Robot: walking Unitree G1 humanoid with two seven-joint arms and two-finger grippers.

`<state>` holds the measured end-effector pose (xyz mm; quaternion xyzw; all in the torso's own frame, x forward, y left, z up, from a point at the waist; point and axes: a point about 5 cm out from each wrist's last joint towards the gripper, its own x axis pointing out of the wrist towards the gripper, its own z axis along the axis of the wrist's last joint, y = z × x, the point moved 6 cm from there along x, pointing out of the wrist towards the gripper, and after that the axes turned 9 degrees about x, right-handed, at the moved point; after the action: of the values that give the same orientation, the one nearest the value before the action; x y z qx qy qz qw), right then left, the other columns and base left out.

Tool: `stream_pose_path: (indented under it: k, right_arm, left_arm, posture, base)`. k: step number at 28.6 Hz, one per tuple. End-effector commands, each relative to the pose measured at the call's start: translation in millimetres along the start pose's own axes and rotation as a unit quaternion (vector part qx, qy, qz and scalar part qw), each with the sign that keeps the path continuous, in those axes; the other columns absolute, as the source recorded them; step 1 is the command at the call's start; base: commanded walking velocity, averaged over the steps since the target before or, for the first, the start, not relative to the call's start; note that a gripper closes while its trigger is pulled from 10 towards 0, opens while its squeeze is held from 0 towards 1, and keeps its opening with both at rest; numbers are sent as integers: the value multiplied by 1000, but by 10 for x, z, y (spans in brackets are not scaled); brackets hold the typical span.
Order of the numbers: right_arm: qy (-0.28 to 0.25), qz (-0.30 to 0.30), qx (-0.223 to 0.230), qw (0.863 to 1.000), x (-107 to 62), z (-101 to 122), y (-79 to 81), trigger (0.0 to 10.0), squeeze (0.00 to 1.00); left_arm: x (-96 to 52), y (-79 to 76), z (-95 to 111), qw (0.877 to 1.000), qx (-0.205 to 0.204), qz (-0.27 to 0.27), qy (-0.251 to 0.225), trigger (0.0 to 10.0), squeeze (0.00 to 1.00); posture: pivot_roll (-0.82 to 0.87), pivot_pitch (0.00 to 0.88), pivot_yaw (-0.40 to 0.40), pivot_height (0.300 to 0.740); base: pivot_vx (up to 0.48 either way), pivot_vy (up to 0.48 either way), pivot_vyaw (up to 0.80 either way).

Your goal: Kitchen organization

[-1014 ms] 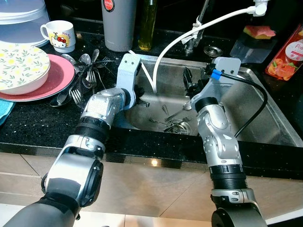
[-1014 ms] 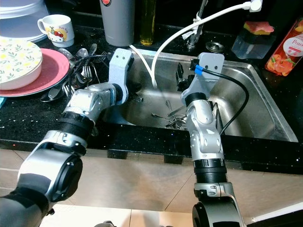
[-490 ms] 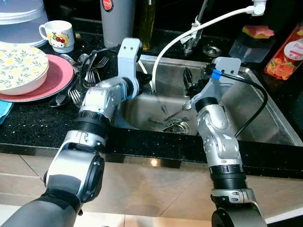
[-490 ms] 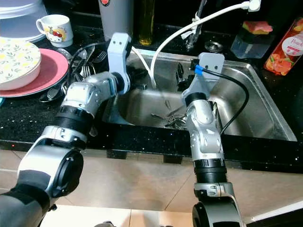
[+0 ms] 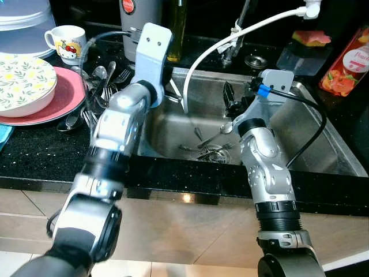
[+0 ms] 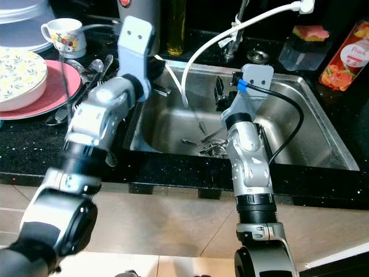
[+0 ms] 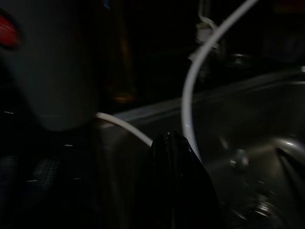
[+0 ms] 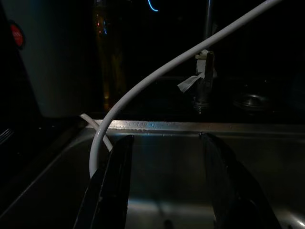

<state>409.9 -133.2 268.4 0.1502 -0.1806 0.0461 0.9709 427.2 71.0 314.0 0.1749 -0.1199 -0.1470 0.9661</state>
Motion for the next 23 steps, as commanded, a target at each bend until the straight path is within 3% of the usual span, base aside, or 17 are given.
stream_pose_path:
  k: [1, 3, 6, 13, 14, 15, 16, 17, 18, 23]
  right_arm:
    - [3, -4, 3, 1000, -26, -13, -25, 10000, 0]
    - [3, -3, 3, 1000, -27, -15, -23, 10000, 0]
    - [8, 1, 5, 1000, -22, -41, 2, 10000, 0]
    - [11, 7, 5, 1000, -12, -54, 34, 10000, 0]
    - [11, 8, 5, 1000, -8, -55, 40, 10000, 0]
    - [11, 8, 5, 1000, -8, -55, 40, 10000, 0]
    - [11, 9, 5, 1000, -5, -54, 44, 10000, 0]
    - [11, 9, 5, 1000, -5, -54, 44, 10000, 0]
    - [11, 9, 5, 1000, -5, -50, 45, 10000, 0]
    - [11, 9, 4, 1000, -9, -52, 44, 10000, 0]
  left_arm:
    - [-103, 21, 75, 1000, 4, 28, -10, 10000, 0]
    - [-151, 38, 85, 999, 0, 41, -12, 10000, 0]
    - [-404, 38, 47, 996, -21, 87, -11, 10000, 0]
    - [-517, -44, 16, 995, -20, 96, -4, 10000, 0]
    - [-531, -54, 3, 995, -18, 100, 0, 10000, 267]
    - [-531, -54, 3, 995, -18, 100, 0, 10000, 267]
    - [-545, -60, 1, 995, -18, 102, 2, 10000, 537]
    - [-545, -60, 1, 995, -18, 102, 2, 10000, 537]
    - [-553, -46, -15, 994, -13, 108, 8, 10000, 1000]
    - [-570, 9, -112, 991, -13, 125, 35, 10000, 1000]
  posture:
    - [247, 86, -85, 740]
    - [247, 86, -85, 740]
    - [255, 94, -96, 740]
    - [256, 93, -100, 740]
    - [254, 91, -101, 740]
    - [254, 91, -101, 740]
    - [254, 91, -101, 740]
    - [254, 91, -101, 740]
    - [254, 91, -101, 740]
    - [252, 84, -97, 740]
  base:
    - [0, 0, 0]
    - [0, 0, 0]
    - [0, 0, 0]
    - [0, 0, 0]
    - [0, 0, 0]
    - [0, 0, 0]
    - [0, 0, 0]
    - [0, 0, 0]
    - [0, 0, 0]
    - [0, 0, 0]
